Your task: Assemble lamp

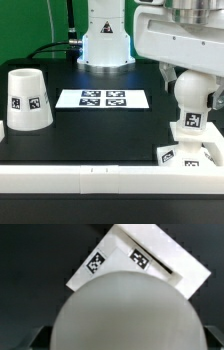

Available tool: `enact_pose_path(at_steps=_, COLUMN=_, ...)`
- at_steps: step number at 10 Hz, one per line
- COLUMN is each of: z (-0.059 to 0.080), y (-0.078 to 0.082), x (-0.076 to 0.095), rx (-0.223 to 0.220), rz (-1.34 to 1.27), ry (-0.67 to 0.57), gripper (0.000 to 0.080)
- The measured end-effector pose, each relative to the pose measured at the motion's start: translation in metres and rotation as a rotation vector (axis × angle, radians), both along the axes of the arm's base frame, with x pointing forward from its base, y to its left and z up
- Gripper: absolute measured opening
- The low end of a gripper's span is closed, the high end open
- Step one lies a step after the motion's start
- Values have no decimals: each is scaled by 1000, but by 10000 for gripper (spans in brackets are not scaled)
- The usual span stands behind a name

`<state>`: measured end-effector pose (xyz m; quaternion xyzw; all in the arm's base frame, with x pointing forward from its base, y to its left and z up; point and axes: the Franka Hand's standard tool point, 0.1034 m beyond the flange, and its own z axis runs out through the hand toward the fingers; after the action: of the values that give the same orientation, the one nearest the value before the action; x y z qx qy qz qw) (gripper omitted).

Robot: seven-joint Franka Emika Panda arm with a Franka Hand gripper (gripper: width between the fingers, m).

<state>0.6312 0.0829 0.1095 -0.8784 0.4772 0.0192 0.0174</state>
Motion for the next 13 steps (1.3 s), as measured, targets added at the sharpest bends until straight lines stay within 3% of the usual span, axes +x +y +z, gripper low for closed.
enact_pose_path(at_steps=4, z=0, y=0, x=-3, rx=8, rz=-108, ry=5, gripper=577)
enact_pose_path(at_steps=5, z=0, y=1, x=-3, rx=8, rz=-101, ry=5, gripper=671)
enact_pose_path(at_steps=6, z=0, y=1, x=-3, rx=8, rz=-92, ry=4, gripper=693)
enact_pose_path(at_steps=7, z=3, y=3, x=-9, rx=-2, rz=7, ry=46, gripper=693)
enact_pose_path(at_steps=9, z=12, y=5, x=-8, rx=11, rz=212, ry=7, gripper=699)
enact_pose_path(at_steps=11, z=17, y=-2, x=-14, rx=29, rz=416, ry=-35, gripper=699)
enact_pose_path(at_steps=13, z=25, y=-11, x=-26, rx=38, rz=417, ry=-39, gripper=699)
